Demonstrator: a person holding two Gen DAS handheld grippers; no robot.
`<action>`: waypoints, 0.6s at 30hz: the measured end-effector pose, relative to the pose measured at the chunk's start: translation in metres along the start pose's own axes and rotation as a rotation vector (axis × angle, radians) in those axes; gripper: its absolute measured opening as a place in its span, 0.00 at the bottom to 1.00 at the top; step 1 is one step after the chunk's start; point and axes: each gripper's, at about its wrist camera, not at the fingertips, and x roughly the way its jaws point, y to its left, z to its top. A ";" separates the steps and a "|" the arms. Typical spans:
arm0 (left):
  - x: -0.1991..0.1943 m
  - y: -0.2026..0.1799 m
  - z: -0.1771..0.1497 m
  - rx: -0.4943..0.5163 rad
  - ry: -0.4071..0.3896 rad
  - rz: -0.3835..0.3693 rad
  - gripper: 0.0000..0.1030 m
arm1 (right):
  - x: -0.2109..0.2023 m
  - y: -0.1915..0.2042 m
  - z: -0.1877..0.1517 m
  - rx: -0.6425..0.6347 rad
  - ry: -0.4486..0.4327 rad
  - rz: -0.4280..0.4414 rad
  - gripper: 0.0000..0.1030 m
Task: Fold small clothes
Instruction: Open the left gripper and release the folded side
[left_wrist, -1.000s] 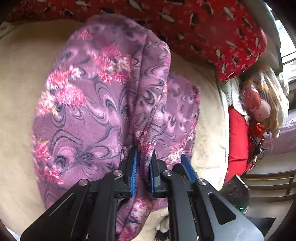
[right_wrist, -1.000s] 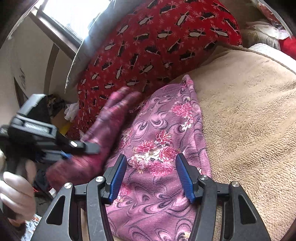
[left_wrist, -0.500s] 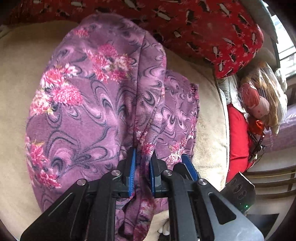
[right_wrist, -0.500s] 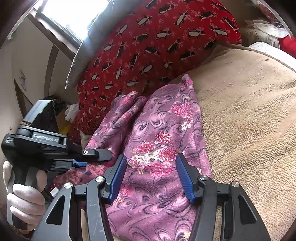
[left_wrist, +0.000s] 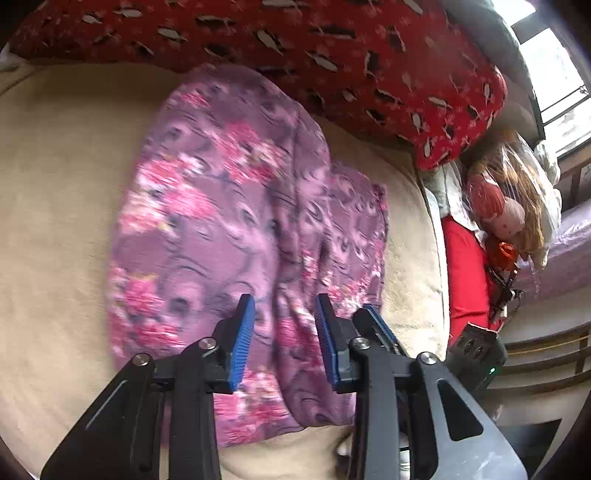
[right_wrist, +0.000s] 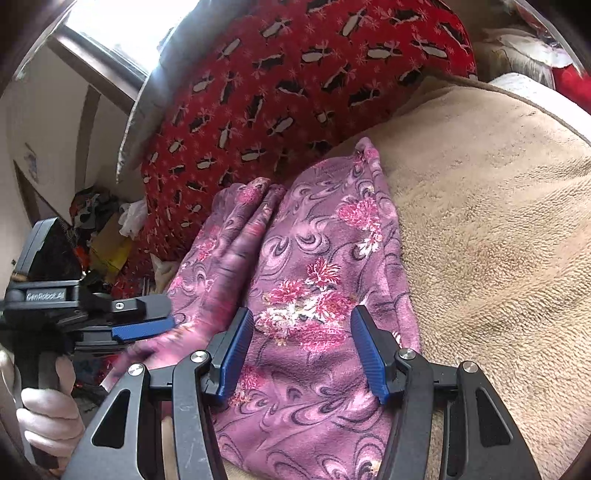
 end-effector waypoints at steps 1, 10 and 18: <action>-0.003 0.003 0.000 0.003 -0.013 0.012 0.32 | 0.001 0.001 0.002 0.005 0.009 -0.011 0.55; -0.018 0.072 0.017 -0.124 -0.067 0.023 0.38 | 0.002 0.044 0.040 -0.034 0.020 -0.021 0.71; -0.034 0.115 0.029 -0.210 -0.152 0.080 0.47 | 0.068 0.066 0.059 -0.036 0.161 -0.065 0.74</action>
